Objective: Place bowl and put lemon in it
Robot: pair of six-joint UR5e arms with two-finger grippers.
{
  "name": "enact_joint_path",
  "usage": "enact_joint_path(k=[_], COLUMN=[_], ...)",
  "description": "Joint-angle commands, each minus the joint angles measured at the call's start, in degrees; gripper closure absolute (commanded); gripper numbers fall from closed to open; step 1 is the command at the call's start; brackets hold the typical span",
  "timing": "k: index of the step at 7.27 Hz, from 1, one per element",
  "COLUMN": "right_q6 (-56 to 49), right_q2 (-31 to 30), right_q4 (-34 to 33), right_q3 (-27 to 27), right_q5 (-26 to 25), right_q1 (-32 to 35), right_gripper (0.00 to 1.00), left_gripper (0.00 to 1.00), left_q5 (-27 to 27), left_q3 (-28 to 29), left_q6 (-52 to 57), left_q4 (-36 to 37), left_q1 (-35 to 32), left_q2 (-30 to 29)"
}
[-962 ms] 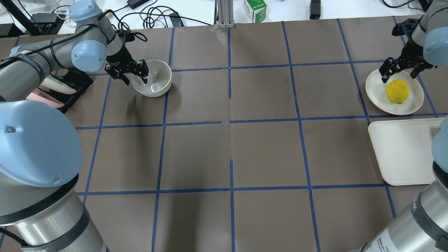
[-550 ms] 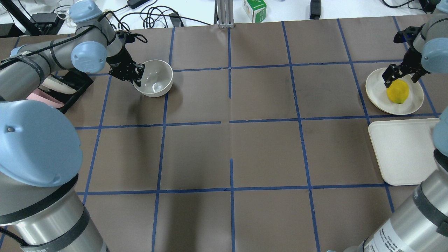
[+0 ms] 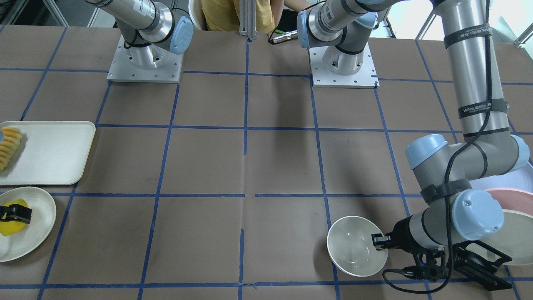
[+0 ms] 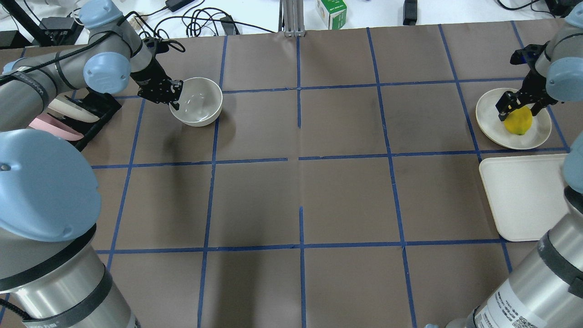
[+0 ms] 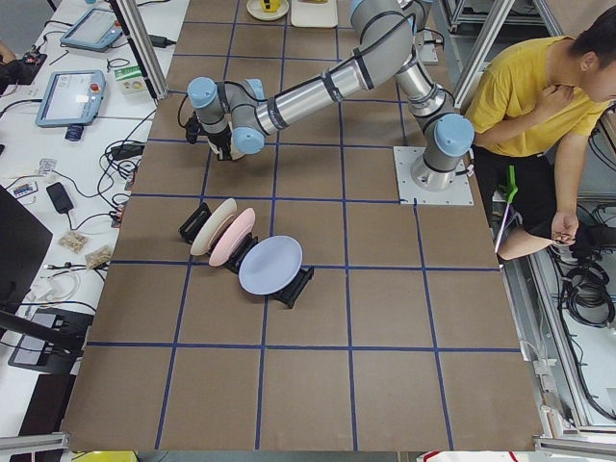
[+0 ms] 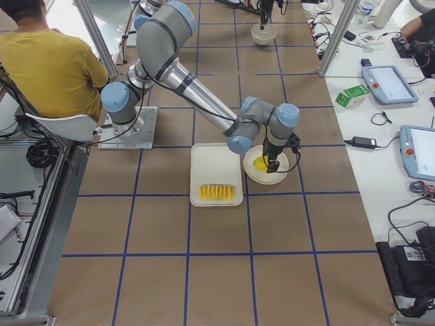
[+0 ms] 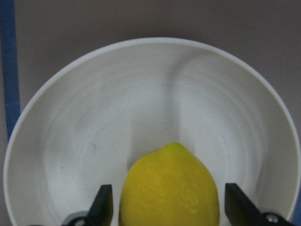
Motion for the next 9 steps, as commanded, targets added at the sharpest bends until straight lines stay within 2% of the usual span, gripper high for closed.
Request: enact_joint_path(k=[1, 2, 3, 4, 5, 6, 7, 8, 9], right_q6=[0.3, 0.4, 0.4, 1.5, 2.8, 3.5, 5.3, 9.4, 13.7], right_q2=[-0.2, -0.8, -3.1, -6.0, -8.3, -10.9, -12.4, -13.9, -15.6], right_q4=[0.9, 2.8, 5.5, 9.6, 14.0, 17.0, 19.3, 21.5, 23.8], right_q3=[-0.6, -1.3, -1.8, -1.9, -1.9, -1.9, -1.9, -1.9, -1.8], right_q5=[-0.1, -0.1, 0.2, 1.6, 6.1, 7.9, 7.9, 8.0, 8.2], right_q1=[0.0, -0.1, 0.0, 0.6, 0.9, 1.5, 3.4, 5.8, 8.3], right_gripper=[1.0, 1.0, 1.0, 1.0, 1.0, 1.0, 1.0, 1.0, 1.0], left_gripper=[1.0, 1.0, 1.0, 1.0, 1.0, 1.0, 1.0, 1.0, 1.0], left_q5=[-4.2, -8.5, -10.6, -10.6, -9.7, -8.5, -4.4, -2.9, -3.2], left_q3=[0.0, -1.2, -3.7, -5.4, -7.9, -12.8, -17.3, -19.4, -20.0], left_q6=[-1.9, -7.4, -12.6, -16.3, -19.1, -20.8, -21.3, -21.4, -21.5], left_q4=[-4.0, -6.1, -4.9, -4.3, -4.6, -3.2, 4.9, 9.0, 9.4], left_q1=[-1.4, -4.8, -10.8, -14.9, -17.5, -19.7, -21.6, -22.2, -22.5], left_q2=[1.3, 2.6, 4.2, 6.0, 7.9, 10.3, 11.3, 11.1, 11.0])
